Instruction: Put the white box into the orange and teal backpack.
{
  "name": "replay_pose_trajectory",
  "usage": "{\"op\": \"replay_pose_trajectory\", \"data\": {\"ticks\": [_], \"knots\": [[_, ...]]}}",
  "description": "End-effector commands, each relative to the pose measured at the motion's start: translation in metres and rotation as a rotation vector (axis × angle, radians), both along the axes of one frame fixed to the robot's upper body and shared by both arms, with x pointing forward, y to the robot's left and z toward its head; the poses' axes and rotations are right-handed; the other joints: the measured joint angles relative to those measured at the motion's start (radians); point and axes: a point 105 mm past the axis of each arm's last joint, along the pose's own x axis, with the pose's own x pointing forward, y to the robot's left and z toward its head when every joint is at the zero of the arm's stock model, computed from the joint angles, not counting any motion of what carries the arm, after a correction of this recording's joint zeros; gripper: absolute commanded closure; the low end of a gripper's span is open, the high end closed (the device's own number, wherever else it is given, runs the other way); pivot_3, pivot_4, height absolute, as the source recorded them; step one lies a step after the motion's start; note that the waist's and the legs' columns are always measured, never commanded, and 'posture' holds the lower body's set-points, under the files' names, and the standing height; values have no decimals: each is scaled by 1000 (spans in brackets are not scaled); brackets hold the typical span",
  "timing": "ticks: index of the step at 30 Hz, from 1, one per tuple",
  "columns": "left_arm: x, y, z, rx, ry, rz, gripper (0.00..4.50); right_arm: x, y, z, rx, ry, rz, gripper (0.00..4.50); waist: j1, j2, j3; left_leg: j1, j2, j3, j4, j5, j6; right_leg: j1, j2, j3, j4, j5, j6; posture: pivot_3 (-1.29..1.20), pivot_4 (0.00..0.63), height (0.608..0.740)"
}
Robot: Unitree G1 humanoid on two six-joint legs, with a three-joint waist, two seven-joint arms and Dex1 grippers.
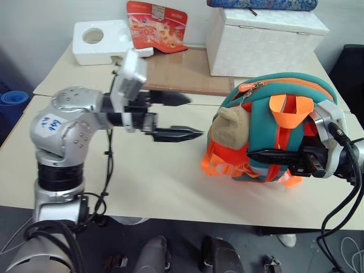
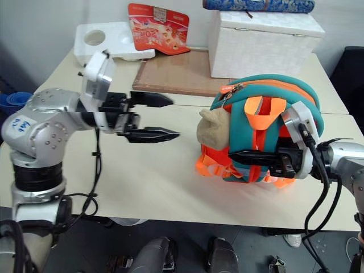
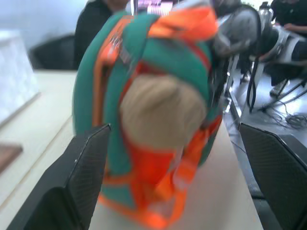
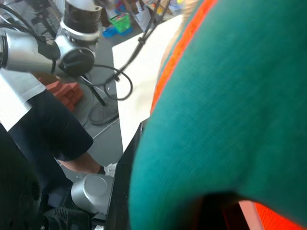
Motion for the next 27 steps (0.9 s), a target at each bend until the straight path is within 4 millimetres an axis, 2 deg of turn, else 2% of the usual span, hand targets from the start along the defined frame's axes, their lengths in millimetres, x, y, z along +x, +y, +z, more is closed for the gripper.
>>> {"op": "replay_pose_trajectory", "data": {"ticks": [1,6,10,12,13,18,22,25,27], "knots": [[13,-19,-3,2,-25,75,38,-3,5,9,13,-28,29,4500,0,0,0,0,0,1,0,0,0,0,0,0,0,0,0,0,150,740],[31,-44,-25,74,-65,130,38,-4,8,13,36,-28,40,4500,-9,0,0,0,1,3,-3,0,0,-2,8,0,0,0,0,0,150,740],[13,-62,-27,31,9,0,38,-5,10,11,45,-28,33,4500,-12,0,0,-1,1,4,-2,0,0,-3,7,0,0,0,0,0,150,740],[11,-65,-28,22,23,-23,38,-4,10,9,46,-26,21,4500,-14,0,0,0,1,3,-2,0,0,-3,7,0,0,0,0,0,150,740],[11,-66,-28,20,26,-26,446,-3,10,8,45,-26,15,4500,-15,0,0,0,1,3,-2,0,0,-3,7,0,0,0,0,0,150,740],[17,-62,-30,14,53,-19,1868,0,9,9,49,-37,-13,4500,-16,0,0,0,1,4,-2,0,0,-2,7,0,0,0,0,0,150,740],[21,-52,-24,-8,67,-15,2952,1,6,9,47,-37,-35,4500,-16,0,0,0,1,3,-2,0,0,-3,7,0,0,0,0,0,150,740],[24,-34,-14,-14,49,-2,3527,1,2,6,42,-32,-62,4500,-17,0,0,0,1,3,-2,0,0,-3,7,0,0,0,0,0,150,740],[27,-14,-3,-12,-5,21,3694,1,-2,5,40,-36,-84,4500,-20,0,0,0,1,3,-2,0,0,-3,7,0,0,0,0,0,150,740]]}}
